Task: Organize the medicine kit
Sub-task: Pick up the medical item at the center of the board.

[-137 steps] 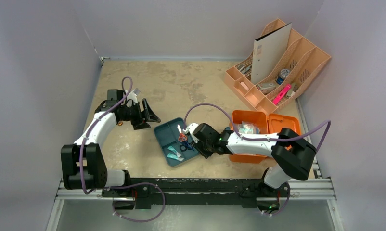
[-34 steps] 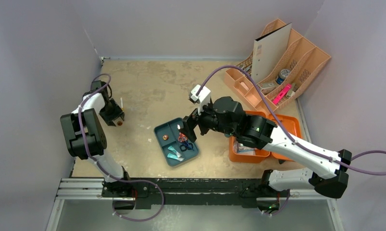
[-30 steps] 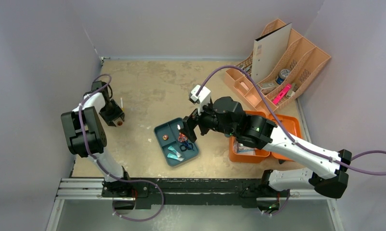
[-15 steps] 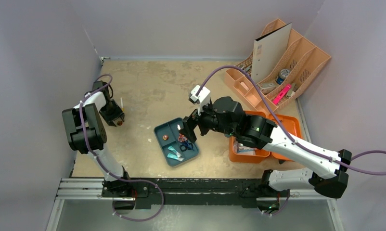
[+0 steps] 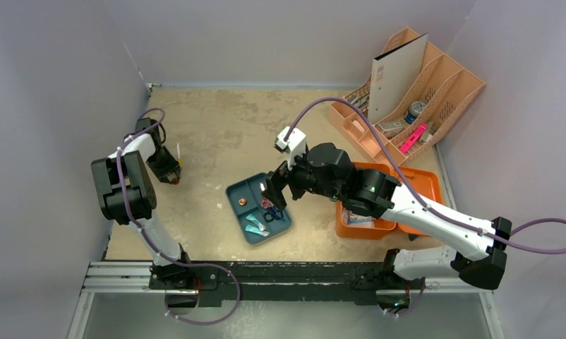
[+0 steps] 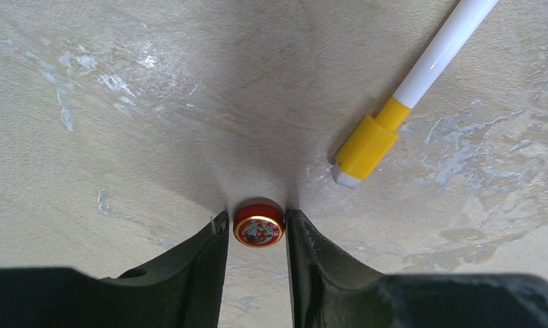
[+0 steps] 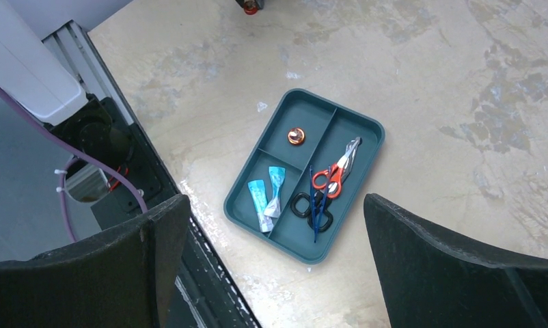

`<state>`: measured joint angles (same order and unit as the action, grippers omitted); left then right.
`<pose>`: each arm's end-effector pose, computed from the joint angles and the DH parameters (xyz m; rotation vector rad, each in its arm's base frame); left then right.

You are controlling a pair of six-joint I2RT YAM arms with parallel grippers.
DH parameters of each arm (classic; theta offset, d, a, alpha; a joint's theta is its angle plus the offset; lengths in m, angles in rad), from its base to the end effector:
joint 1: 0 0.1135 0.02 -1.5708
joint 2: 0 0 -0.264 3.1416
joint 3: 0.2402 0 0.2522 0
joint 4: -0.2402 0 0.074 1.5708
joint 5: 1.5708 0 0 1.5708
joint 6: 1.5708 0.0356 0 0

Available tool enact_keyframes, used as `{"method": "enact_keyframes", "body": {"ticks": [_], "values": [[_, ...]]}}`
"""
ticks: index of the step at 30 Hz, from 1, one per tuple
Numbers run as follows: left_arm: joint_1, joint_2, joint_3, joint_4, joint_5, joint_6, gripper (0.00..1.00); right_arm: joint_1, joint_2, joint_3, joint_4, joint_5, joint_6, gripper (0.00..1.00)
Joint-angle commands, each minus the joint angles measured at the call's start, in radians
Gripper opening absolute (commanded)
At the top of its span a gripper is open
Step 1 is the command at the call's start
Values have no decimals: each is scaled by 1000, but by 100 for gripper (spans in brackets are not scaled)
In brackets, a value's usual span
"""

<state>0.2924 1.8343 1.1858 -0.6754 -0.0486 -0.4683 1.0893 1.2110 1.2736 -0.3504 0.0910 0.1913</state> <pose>0.3318 0.1017 0.1620 -1.0814 2.6813 0.0385 0.1292 0.2402 0.4047 -0.7805 1.7715 0.7926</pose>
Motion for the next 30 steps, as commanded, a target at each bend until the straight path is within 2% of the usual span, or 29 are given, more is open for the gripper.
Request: {"method": "enact_keyframes", "body": {"ticks": [1, 10, 30], "values": [[5, 17, 6, 5, 20, 9, 32, 3, -16, -2, 0, 32, 8, 99], [-14, 16, 6, -40, 24, -4, 27, 3, -49, -47, 5, 69, 11, 99], [-101, -75, -34, -86, 44, -25, 26, 3, -74, -62, -13, 89, 20, 99]]}}
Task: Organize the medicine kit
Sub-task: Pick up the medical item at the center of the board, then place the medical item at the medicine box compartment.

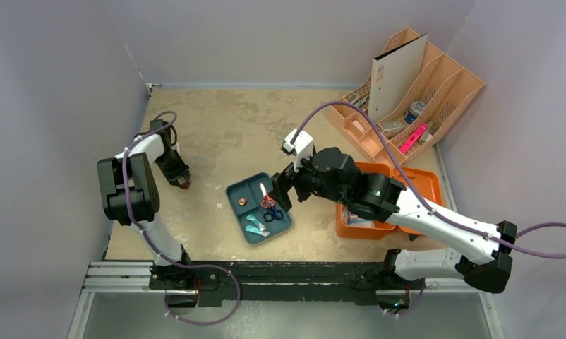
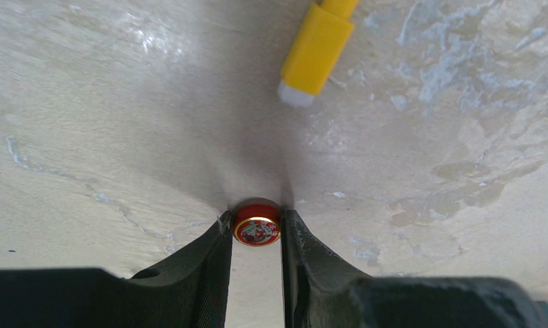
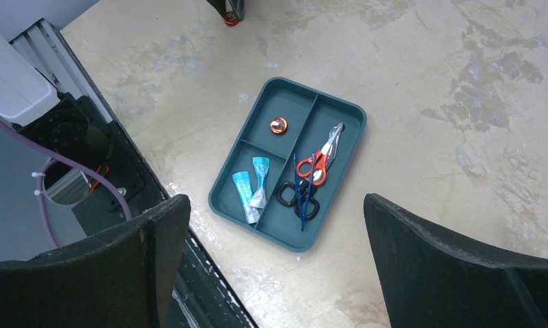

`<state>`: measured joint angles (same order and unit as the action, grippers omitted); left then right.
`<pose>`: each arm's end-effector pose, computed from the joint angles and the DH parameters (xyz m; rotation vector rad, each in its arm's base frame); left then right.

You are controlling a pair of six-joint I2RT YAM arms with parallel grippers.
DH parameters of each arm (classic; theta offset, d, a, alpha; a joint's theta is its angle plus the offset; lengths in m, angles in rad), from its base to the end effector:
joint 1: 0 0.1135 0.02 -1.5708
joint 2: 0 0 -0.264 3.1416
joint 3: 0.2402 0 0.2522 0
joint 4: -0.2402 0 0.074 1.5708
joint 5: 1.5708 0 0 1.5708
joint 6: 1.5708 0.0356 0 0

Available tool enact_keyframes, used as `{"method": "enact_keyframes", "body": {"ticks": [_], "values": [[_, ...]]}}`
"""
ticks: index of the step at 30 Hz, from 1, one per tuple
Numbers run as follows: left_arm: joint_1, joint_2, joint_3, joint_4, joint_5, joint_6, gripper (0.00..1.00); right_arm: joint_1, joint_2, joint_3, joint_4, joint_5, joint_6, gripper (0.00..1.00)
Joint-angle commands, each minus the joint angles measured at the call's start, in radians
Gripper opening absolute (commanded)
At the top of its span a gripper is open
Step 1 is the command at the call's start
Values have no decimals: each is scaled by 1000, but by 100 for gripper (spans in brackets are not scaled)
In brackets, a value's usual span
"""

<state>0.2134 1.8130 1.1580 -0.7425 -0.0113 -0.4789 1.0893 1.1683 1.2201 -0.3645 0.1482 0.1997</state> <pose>0.3254 0.0709 0.1602 -1.0084 2.7917 -0.0175 0.1260 0.2298 0.3954 -0.7424 1.8018 0.7352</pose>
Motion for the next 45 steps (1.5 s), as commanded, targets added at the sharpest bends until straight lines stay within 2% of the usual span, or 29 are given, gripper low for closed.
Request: {"method": "enact_keyframes", "body": {"ticks": [1, 18, 25, 33, 45], "values": [[-29, -61, -3, -22, 7, -15, 26, 3, -32, -9, -1, 33, 11, 99], [-205, -234, 91, -93, 109, -68, 24, 3, -42, -51, -51, 51, 51, 99], [-373, -290, 78, -83, 103, -112, 24, 3, -47, -63, -66, 50, 62, 99], [-565, -264, 55, -77, 15, -163, 24, 3, -53, -62, -82, 81, 54, 99], [-616, -155, 3, -11, -22, -168, 24, 3, -68, -73, -83, 98, 54, 99]]}}
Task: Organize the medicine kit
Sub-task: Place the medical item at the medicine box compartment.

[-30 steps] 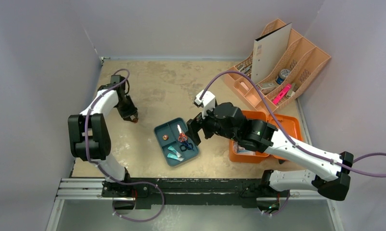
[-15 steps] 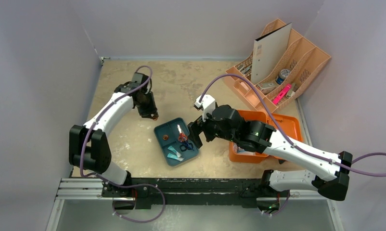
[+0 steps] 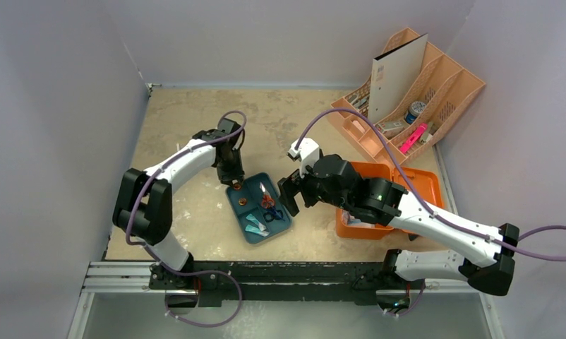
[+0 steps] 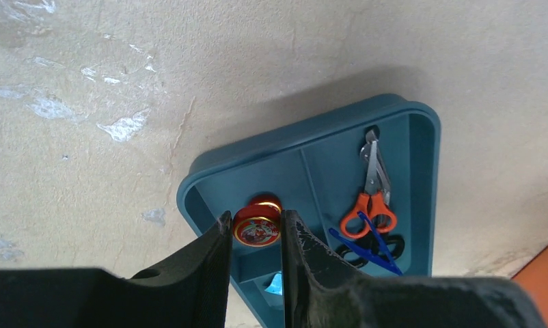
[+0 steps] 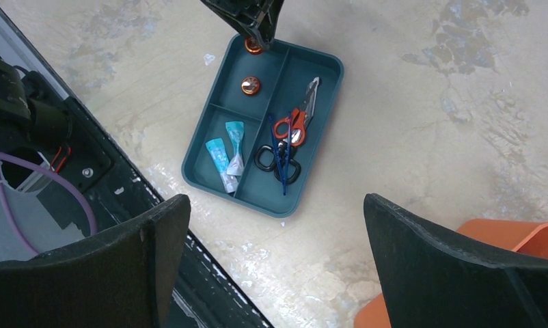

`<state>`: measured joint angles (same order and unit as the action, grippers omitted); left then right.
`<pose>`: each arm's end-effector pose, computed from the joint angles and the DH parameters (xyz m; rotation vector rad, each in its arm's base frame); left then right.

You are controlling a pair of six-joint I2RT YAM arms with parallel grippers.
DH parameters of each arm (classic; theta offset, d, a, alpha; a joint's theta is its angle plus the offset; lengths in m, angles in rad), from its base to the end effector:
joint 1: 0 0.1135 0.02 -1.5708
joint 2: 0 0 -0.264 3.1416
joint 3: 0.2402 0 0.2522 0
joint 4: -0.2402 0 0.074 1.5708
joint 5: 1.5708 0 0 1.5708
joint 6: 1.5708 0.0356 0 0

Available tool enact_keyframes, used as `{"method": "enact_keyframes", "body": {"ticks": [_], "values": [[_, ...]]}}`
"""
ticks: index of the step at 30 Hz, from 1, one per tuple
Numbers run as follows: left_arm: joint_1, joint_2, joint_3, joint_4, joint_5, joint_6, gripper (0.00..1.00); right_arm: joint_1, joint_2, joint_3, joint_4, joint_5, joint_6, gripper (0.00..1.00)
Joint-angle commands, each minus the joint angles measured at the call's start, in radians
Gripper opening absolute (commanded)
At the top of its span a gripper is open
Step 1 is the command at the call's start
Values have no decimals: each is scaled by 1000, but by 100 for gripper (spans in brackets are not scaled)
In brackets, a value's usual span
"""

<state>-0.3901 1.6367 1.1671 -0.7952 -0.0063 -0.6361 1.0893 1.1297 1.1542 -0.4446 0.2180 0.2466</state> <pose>0.2923 -0.1200 0.2151 -0.3528 2.8427 -0.2090 0.1226 0.2180 0.3739 -0.7000 1.9149 0.6422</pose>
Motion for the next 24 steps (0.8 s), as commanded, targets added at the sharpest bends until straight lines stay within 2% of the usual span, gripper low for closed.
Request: {"method": "enact_keyframes", "body": {"ticks": [1, 12, 24], "values": [[-15, 27, -9, 44, -29, -11, 24, 3, -32, -7, -3, 30, 7, 99], [-28, 78, -29, 80, -41, -15, 28, 3, -42, -8, -1, 38, -6, 99], [-36, 97, -1, 64, -26, -14, 38, 3, -38, -8, -16, 60, -16, 99]]}}
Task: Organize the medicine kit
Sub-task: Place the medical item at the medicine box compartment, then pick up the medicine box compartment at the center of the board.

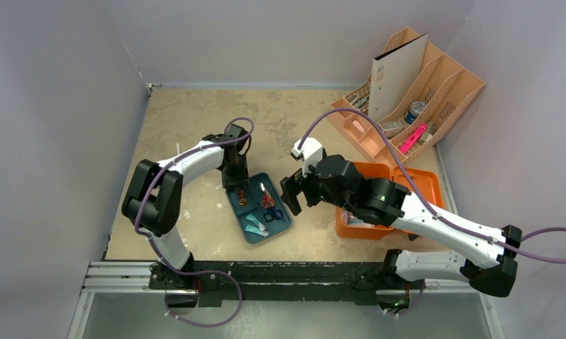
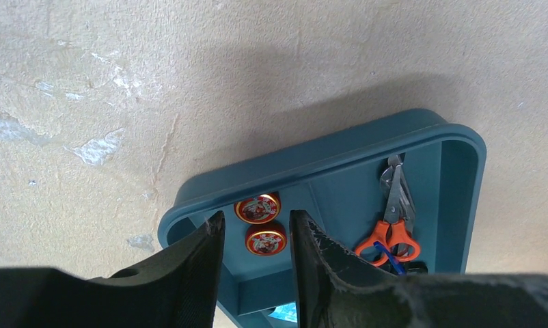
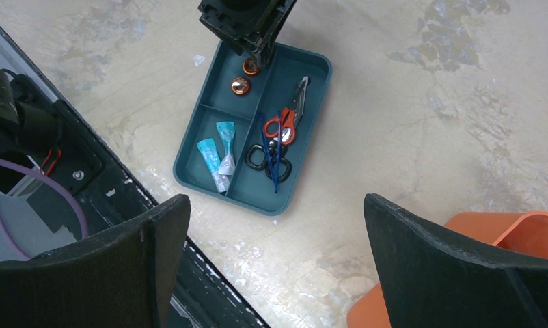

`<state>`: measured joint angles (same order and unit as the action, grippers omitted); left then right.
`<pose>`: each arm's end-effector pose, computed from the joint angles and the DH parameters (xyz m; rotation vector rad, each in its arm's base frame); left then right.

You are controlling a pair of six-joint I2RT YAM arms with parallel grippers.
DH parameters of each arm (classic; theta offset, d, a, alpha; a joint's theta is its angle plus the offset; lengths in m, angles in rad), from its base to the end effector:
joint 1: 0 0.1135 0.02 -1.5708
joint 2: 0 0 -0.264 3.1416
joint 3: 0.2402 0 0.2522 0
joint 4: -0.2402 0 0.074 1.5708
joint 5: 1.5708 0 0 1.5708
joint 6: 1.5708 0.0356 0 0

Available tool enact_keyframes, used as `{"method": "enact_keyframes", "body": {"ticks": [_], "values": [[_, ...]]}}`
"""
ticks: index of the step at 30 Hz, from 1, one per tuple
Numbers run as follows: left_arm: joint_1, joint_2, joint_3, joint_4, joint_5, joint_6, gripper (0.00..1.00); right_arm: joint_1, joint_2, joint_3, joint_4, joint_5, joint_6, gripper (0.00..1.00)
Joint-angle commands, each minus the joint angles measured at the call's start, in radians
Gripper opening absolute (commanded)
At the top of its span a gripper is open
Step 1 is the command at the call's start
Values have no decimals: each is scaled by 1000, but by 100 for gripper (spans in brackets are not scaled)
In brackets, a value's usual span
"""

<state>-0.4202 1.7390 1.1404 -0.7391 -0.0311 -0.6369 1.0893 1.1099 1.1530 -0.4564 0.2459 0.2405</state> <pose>0.2978 -0.1319 0.1787 -0.3212 2.9040 -0.1333 0.1207 0.2124 0.3769 -0.6823 1.9057 0.6171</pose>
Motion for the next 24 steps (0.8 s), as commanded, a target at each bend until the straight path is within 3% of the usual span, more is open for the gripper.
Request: {"method": "enact_keyframes", "body": {"ticks": [1, 9, 14, 17, 24], "values": [[-7, -12, 33, 4, 3, -14, 38, 2, -18, -8, -6, 39, -6, 99], [-7, -129, 95, -11, 81, -10, 41, 2, -19, -34, -19, 160, 95, 99], [5, -200, 126, -54, 36, 43, 45, 1, 17, 1, -119, 187, 134, 99], [45, -233, 127, -81, 36, 79, 45, 1, 30, 11, -153, 202, 163, 99], [152, -335, 37, -51, 184, 147, 45, 1, 42, -42, -160, 200, 224, 99]]}}
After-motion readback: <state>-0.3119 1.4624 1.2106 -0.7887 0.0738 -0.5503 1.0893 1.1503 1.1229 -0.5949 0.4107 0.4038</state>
